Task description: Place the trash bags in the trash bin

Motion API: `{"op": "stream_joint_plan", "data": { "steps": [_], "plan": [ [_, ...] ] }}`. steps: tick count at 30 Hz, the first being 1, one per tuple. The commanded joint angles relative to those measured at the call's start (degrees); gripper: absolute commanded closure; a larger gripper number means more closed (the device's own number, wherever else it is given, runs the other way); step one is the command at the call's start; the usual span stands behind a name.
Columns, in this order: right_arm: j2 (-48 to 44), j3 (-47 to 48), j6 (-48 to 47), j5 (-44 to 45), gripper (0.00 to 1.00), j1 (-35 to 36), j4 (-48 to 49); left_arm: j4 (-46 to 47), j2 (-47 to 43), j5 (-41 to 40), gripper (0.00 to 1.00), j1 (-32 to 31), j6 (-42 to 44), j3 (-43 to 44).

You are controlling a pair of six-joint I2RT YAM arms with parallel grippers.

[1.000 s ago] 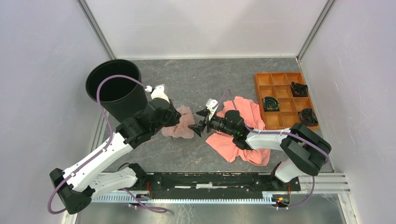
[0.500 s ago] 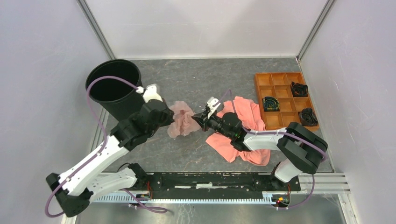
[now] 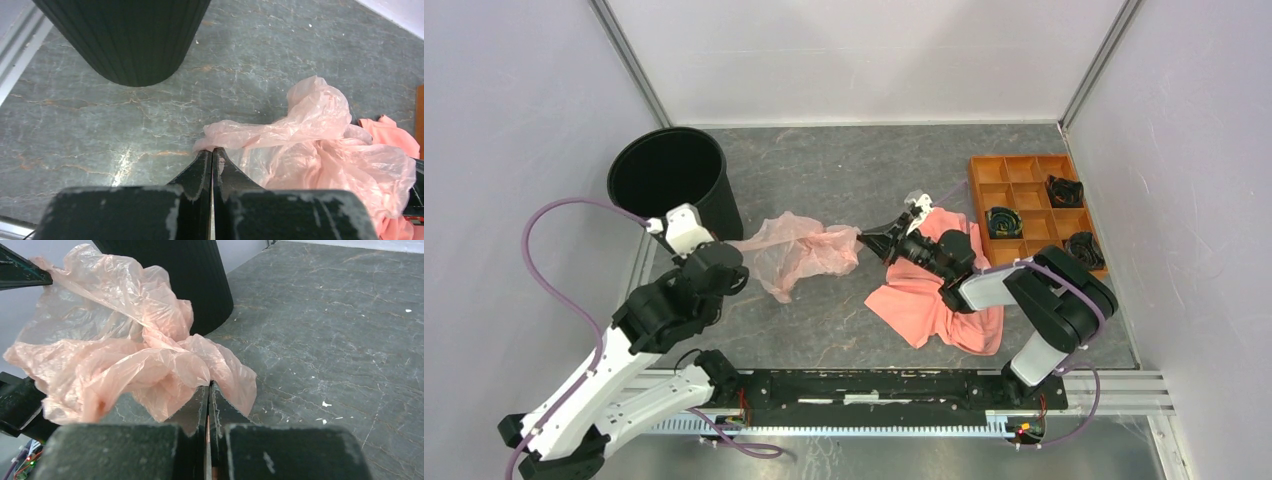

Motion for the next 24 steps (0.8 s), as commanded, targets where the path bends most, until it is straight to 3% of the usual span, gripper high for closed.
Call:
{"op": "stream_joint_plan", "data": {
  "steps": [1, 9, 13, 18, 24],
  "plan": [
    [-0.93, 1.50, -2.38, -4.38, 1.00, -0.79, -1.26, -4.26, -3.70, -6.50, 0.98, 0.32, -4.01, 0.76],
    [-6.02, 3.93, -19.92, -9.74, 1.00, 0.46, -16.41, -0.64, -10.65, -8.84, 0.98, 0.30, 5.92, 5.23],
    [-8.39, 4.31, -26.10, -9.95, 1.00, 2.30, -21.50, -5.12, -10.36, -11.93, 0.98, 0.26, 5.54, 8.02],
    [-9.91, 3.99, -29.90, -6.42, 1.00, 3.77, -23.77, -6.16, -11.39, -11.45, 0.98, 0.30, 4.27, 6.24],
    [-11.36, 2.75, -29.98, 5.23, 1.00, 3.57, -25.62, -9.21, -7.26, -13.21, 0.98, 0.30, 2.25, 4.11]
  ]
}}
